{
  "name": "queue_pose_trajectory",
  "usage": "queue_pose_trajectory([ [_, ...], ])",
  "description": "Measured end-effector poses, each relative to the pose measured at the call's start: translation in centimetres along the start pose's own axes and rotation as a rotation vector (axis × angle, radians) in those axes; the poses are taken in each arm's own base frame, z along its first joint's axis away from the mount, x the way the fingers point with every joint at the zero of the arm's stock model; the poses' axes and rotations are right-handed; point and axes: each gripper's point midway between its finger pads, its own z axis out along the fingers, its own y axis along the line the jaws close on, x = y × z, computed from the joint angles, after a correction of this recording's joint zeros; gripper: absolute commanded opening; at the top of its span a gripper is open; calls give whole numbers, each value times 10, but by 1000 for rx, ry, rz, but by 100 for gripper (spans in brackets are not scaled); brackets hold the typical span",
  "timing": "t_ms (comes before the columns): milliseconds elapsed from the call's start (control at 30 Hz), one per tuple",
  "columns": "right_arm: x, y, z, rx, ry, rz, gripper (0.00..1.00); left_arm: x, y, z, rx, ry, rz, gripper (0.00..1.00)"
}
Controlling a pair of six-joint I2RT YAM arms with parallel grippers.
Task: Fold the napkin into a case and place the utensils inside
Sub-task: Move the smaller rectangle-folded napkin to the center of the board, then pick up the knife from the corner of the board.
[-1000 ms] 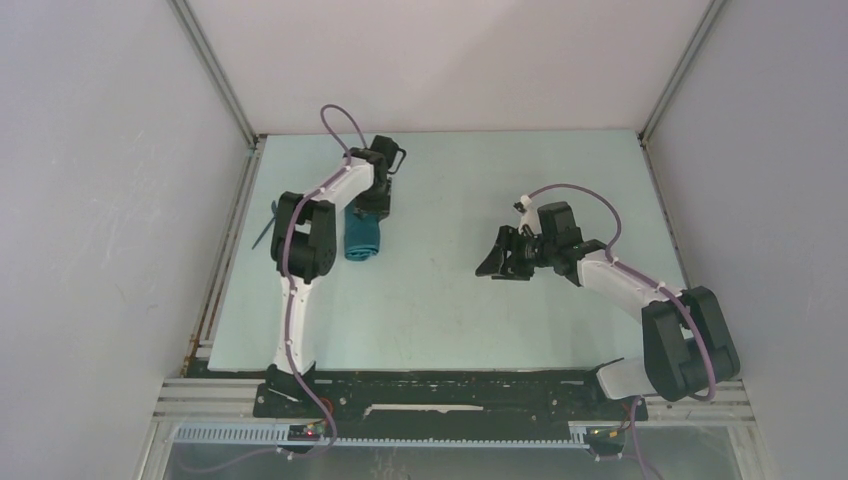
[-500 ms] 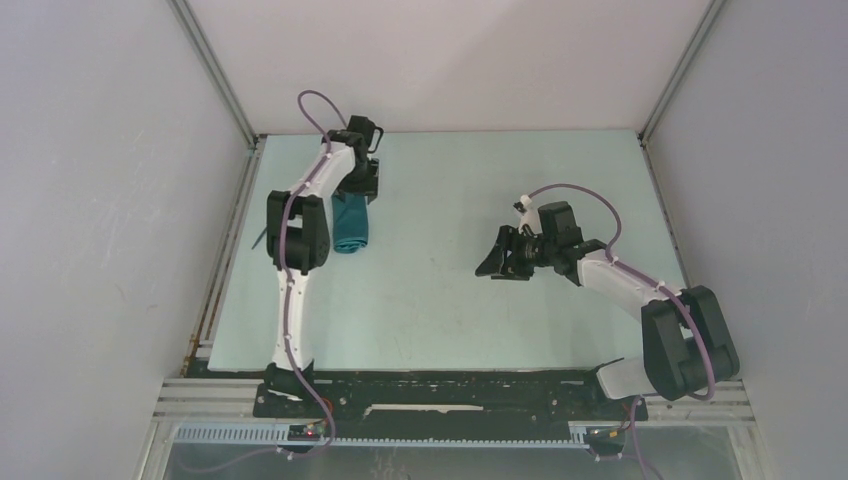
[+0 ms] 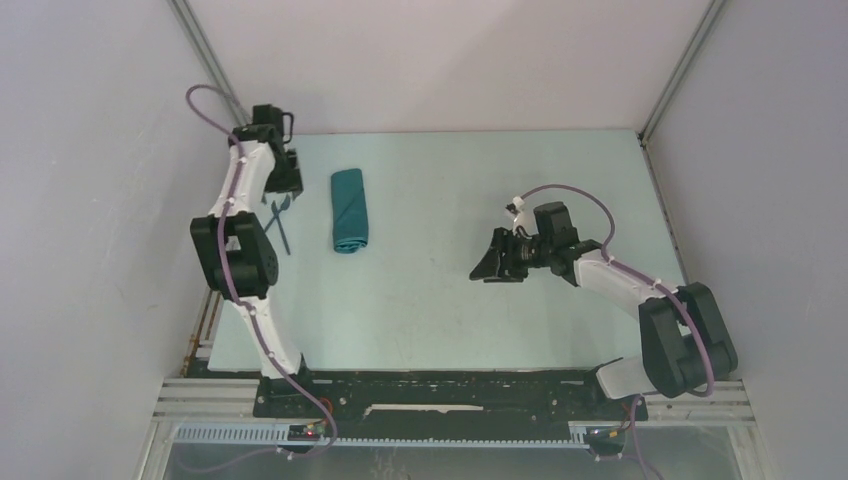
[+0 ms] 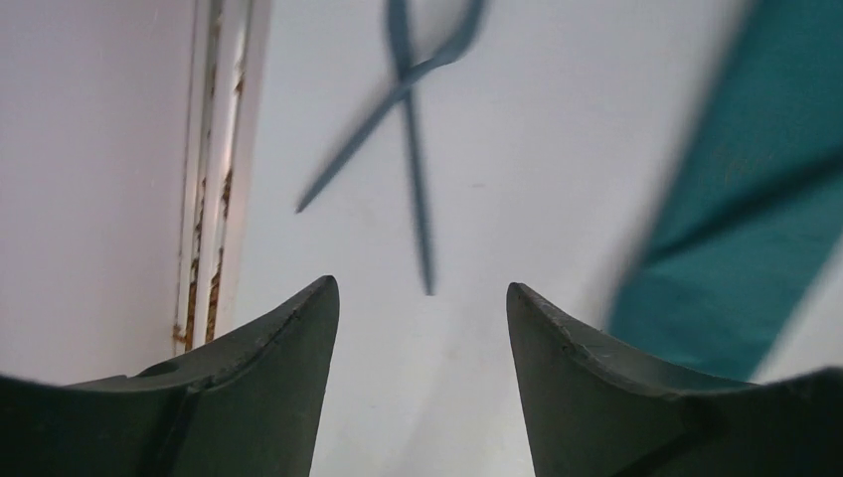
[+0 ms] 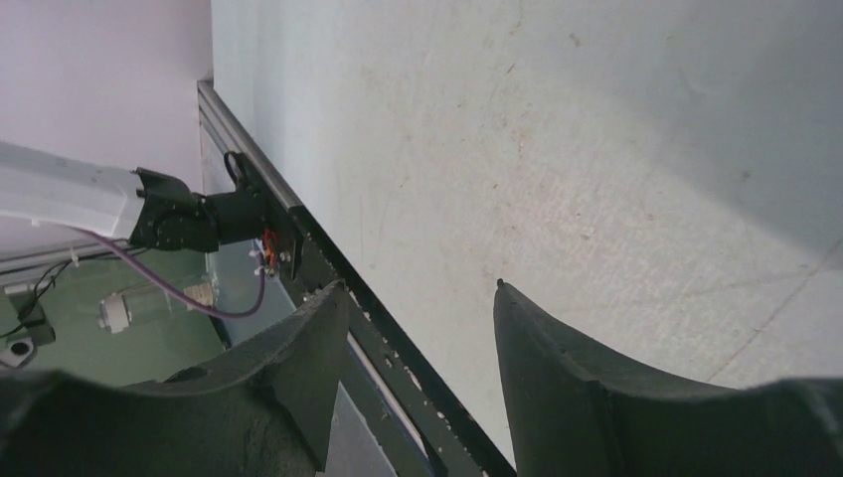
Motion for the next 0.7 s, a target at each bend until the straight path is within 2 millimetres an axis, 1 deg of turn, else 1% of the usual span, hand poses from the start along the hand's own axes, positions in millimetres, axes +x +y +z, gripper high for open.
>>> queue_pose_trajectory([
  [33,2,1,1,-6,9,-2,63,8,14,12,-25,37,-15,67],
  [100,8,5,4,-18,29,-9,63,24,37,34,-60,106,-41,57],
  [133,10,8,5,-25,40,-13,63,30,46,45,-71,139,-54,55],
  [200,17,13,8,-44,67,-21,62,41,59,67,-62,194,-75,55],
  [267,22,15,11,-58,91,-19,62,51,65,82,-38,237,-95,57],
  [333,25,13,14,-61,106,-9,61,55,68,93,-8,262,-104,58],
  [367,26,12,14,-61,112,-5,61,54,69,97,5,269,-107,58],
  [433,28,12,15,-64,120,1,61,43,68,105,39,254,-109,59],
  [533,28,12,14,-67,120,2,61,28,63,112,73,224,-107,58],
  [633,27,11,14,-66,121,7,60,17,59,119,94,209,-101,54],
  [667,27,11,14,-66,121,7,60,16,58,122,99,211,-98,50],
  [700,28,11,13,-65,122,9,60,16,57,125,102,216,-95,49],
])
